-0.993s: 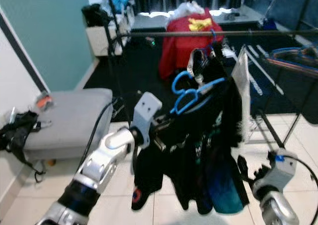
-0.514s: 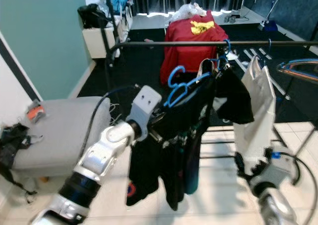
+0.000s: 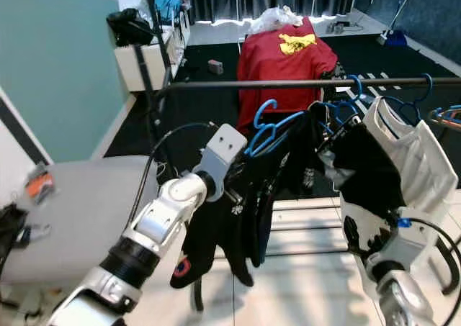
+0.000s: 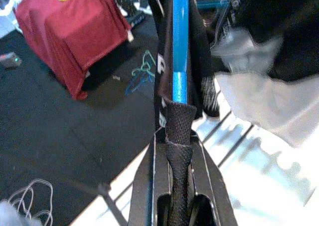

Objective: Hang hanger

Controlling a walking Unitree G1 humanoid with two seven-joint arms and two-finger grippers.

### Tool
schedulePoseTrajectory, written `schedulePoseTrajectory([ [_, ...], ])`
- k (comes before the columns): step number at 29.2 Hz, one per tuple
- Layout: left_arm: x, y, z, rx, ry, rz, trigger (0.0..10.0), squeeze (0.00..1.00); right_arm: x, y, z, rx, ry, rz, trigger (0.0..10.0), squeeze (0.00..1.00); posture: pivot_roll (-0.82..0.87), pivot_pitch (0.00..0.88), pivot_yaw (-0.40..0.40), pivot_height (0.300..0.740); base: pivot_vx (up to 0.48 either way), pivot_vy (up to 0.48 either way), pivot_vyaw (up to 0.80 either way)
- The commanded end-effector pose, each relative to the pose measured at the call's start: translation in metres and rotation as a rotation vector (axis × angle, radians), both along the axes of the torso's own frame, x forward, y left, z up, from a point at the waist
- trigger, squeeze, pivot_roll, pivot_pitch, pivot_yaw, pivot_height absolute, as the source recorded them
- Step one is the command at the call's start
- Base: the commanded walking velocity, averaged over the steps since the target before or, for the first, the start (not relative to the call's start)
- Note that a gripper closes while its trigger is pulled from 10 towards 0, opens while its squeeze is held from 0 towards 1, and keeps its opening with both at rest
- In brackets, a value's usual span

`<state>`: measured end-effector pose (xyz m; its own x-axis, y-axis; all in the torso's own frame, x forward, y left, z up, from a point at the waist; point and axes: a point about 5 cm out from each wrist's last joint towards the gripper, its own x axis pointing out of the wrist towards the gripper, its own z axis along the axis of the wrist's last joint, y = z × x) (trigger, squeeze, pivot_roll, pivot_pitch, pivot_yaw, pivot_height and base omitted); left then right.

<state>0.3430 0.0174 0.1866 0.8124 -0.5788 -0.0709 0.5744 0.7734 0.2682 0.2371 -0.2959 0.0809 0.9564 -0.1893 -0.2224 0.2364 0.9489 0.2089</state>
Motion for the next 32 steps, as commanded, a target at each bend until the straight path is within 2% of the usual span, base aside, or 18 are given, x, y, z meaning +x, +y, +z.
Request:
schedulePoseTrajectory([
  [1, 0.003, 0.006, 0.005, -0.017, -0.013, 0.025, 10.0, 0.00, 0.003, 0.002, 0.004, -0.008, -0.024, 0.005, 10.0, 0.00, 0.02, 0.000, 0.057, 0.740, 0.431, 0.000, 0.00],
  [5, 0.003, 0.004, 0.011, -0.066, -0.007, 0.036, 10.0, 0.00, 0.004, 0.001, 0.006, -0.013, -0.028, 0.005, 10.0, 0.00, 0.02, 0.000, 0.057, 0.740, 0.398, 0.000, 0.00],
  [8, 0.003, 0.002, 0.016, -0.117, 0.010, 0.049, 10.0, 0.00, 0.005, 0.001, 0.007, -0.018, -0.032, 0.007, 10.0, 0.00, 0.02, 0.000, 0.057, 0.740, 0.000, 0.000, 0.00],
  [16, 0.004, 0.002, 0.008, -0.131, 0.089, 0.097, 10.0, 0.00, 0.006, 0.000, 0.009, -0.027, -0.032, 0.006, 10.0, 0.00, 0.02, 0.000, 0.057, 0.740, 0.000, 0.000, 0.00],
  [18, 0.007, 0.010, -0.007, -0.150, 0.195, 0.194, 10.0, 0.00, 0.007, -0.001, 0.012, -0.032, -0.034, 0.004, 10.0, 0.00, 0.02, 0.000, 0.057, 0.740, 0.000, 0.000, 0.00],
  [20, 0.007, 0.010, -0.007, -0.150, 0.195, 0.194, 10.0, 0.00, 0.007, -0.001, 0.012, -0.032, -0.034, 0.004, 10.0, 0.00, 0.02, 0.000, 0.057, 0.740, 0.000, 0.000, 0.00],
  [23, 0.011, 0.030, -0.018, -0.169, 0.255, 0.330, 10.0, 0.00, 0.007, -0.003, 0.015, -0.038, -0.037, 0.000, 10.0, 0.00, 0.02, 0.000, 0.056, 0.740, 0.000, 0.000, 0.00],
  [28, 0.010, 0.041, -0.023, -0.160, 0.267, 0.378, 10.0, 0.00, 0.006, -0.004, 0.016, -0.040, -0.037, -0.002, 10.0, 0.00, 0.02, 0.000, 0.056, 0.740, 0.000, 0.000, 0.00],
  [32, 0.003, 0.048, -0.037, -0.132, 0.315, 0.394, 10.0, 0.00, 0.006, -0.004, 0.015, -0.041, -0.031, -0.002, 10.0, 0.00, 0.03, 0.000, 0.054, 0.740, 0.000, 0.000, 0.00],
])
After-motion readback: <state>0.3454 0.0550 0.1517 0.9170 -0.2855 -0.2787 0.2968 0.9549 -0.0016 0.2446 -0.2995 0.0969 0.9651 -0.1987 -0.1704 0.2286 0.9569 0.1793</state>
